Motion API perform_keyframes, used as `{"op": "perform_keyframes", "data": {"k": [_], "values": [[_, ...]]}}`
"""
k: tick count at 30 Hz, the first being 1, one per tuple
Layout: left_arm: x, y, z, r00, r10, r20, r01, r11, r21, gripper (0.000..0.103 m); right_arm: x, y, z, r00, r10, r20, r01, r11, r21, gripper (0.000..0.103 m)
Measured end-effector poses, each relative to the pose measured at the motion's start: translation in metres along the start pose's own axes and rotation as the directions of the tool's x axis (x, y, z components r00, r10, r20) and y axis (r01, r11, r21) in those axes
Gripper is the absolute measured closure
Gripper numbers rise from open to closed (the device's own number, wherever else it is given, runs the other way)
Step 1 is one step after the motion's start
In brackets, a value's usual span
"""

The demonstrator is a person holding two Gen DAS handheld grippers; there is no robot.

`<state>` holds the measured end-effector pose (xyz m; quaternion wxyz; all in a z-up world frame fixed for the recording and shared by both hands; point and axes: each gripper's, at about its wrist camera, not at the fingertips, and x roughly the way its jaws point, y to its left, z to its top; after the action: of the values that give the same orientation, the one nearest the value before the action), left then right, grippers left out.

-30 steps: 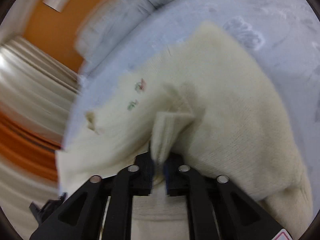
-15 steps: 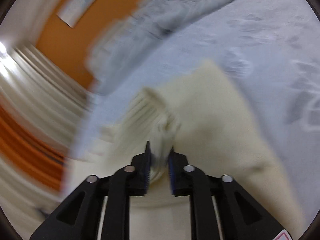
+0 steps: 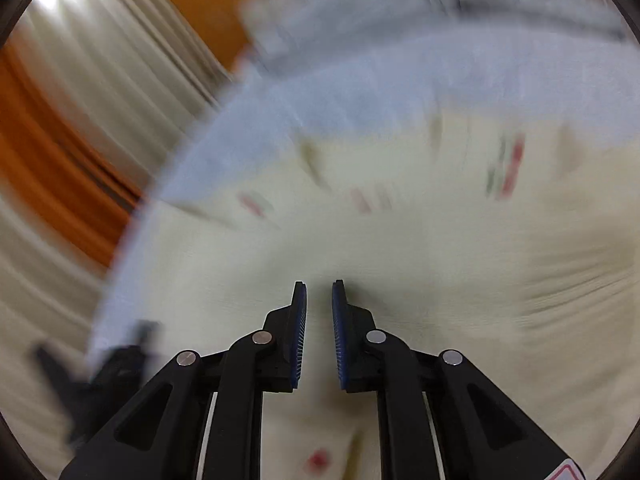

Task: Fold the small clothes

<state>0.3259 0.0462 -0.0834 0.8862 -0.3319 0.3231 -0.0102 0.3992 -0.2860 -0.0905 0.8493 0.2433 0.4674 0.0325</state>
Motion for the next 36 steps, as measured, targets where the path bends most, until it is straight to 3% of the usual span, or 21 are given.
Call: {"op": "perform_keyframes", "data": {"k": [1,2,3,5,6,8,9,12,13,16,18,20,22,23,25,26,29,31,34,35,36], "values": [[-0.001,0.001,0.000,1.000,-0.009,0.003,0.009,1.000,-0.004,0.075,0.001,0.003,0.004,1.000,-0.004,0.027,0.003,1.000,0.013,0.103],[-0.001,0.002,-0.001,1.000,-0.013,0.006,0.013,1.000,-0.005,0.075,-0.005,0.015,0.012,0.998,0.007,0.062,-0.008,1.000,0.016,0.095],[-0.002,0.002,0.000,1.000,-0.014,0.008,0.015,1.000,-0.006,0.075,-0.010,0.026,0.015,0.995,0.050,0.086,-0.051,0.999,0.005,0.095],[-0.002,0.003,0.000,1.000,-0.018,0.011,0.018,1.000,-0.007,0.075,-0.012,0.067,0.017,0.985,0.151,0.082,-0.143,0.985,-0.096,0.095],[-0.003,0.003,0.000,1.000,-0.024,0.013,0.024,1.000,-0.009,0.075,-0.003,0.083,0.019,0.986,0.158,0.053,-0.149,0.979,-0.142,0.096],[-0.004,0.006,0.000,0.999,-0.038,0.016,0.038,0.999,-0.019,0.075,0.030,0.104,0.016,0.990,0.138,-0.037,-0.142,0.971,-0.192,0.098],[-0.004,0.006,0.001,0.999,-0.043,0.017,0.043,0.999,-0.022,0.075,0.064,0.109,0.014,0.991,0.080,-0.107,-0.101,0.974,-0.204,0.103],[-0.004,0.007,0.001,0.999,-0.048,0.019,0.048,0.999,-0.023,0.075,0.081,0.114,0.025,0.995,0.084,-0.055,-0.092,0.983,-0.157,0.103],[-0.005,0.007,0.001,0.999,-0.049,0.020,0.049,0.999,-0.022,0.075,0.080,0.121,0.031,0.994,0.092,-0.057,-0.099,0.986,-0.134,0.098],[-0.005,0.006,0.002,0.999,-0.046,0.022,0.046,0.999,-0.017,0.074,0.079,0.158,0.037,0.986,0.150,-0.070,-0.162,0.965,-0.208,0.097],[-0.005,0.004,0.002,0.999,-0.045,0.023,0.046,0.999,-0.015,0.074,0.107,0.181,0.032,0.985,0.072,-0.157,-0.116,0.949,-0.293,0.103],[-0.005,0.004,0.002,0.999,-0.042,0.022,0.042,0.999,-0.012,0.073,0.119,0.197,0.028,0.988,0.010,-0.153,-0.066,0.930,-0.361,0.103],[-0.004,0.002,0.001,0.999,-0.042,0.019,0.042,0.999,-0.005,0.071,0.116,0.205,0.039,0.987,0.003,-0.162,-0.057,0.943,-0.328,0.103],[-0.004,0.001,0.001,0.999,-0.042,0.017,0.042,0.999,-0.002,0.070,0.107,0.203,0.042,0.987,0.038,-0.154,-0.082,0.953,-0.293,0.102],[-0.003,-0.001,0.002,0.999,-0.039,0.015,0.039,0.999,0.003,0.069,0.060,0.178,0.043,0.987,0.149,-0.056,-0.158,0.959,-0.235,0.102],[-0.002,-0.001,0.002,0.999,-0.039,0.014,0.039,0.999,0.005,0.069,0.048,0.170,0.042,0.987,0.158,-0.032,-0.161,0.960,-0.227,0.102],[-0.001,-0.001,0.003,0.999,-0.037,0.015,0.037,0.999,0.009,0.068,0.006,0.098,0.025,0.999,0.038,0.035,-0.031,0.980,-0.199,0.102],[0.001,-0.002,0.003,0.999,-0.032,0.013,0.032,0.999,0.016,0.067,-0.009,0.032,0.010,0.985,-0.166,0.055,0.173,0.970,-0.171,0.103],[0.003,-0.008,0.003,1.000,-0.024,0.007,0.024,0.999,0.041,0.062,-0.060,-0.057,0.001,0.990,-0.112,0.085,0.106,0.992,0.070,0.103],[0.003,-0.009,0.003,1.000,-0.021,0.006,0.020,0.999,0.044,0.061,-0.075,-0.065,-0.001,0.985,-0.134,0.109,0.125,0.988,0.090,0.095],[0.004,-0.009,0.003,1.000,-0.016,0.005,0.015,0.999,0.048,0.061,-0.094,-0.072,-0.003,0.977,-0.141,0.158,0.129,0.988,0.081,0.095]]}}
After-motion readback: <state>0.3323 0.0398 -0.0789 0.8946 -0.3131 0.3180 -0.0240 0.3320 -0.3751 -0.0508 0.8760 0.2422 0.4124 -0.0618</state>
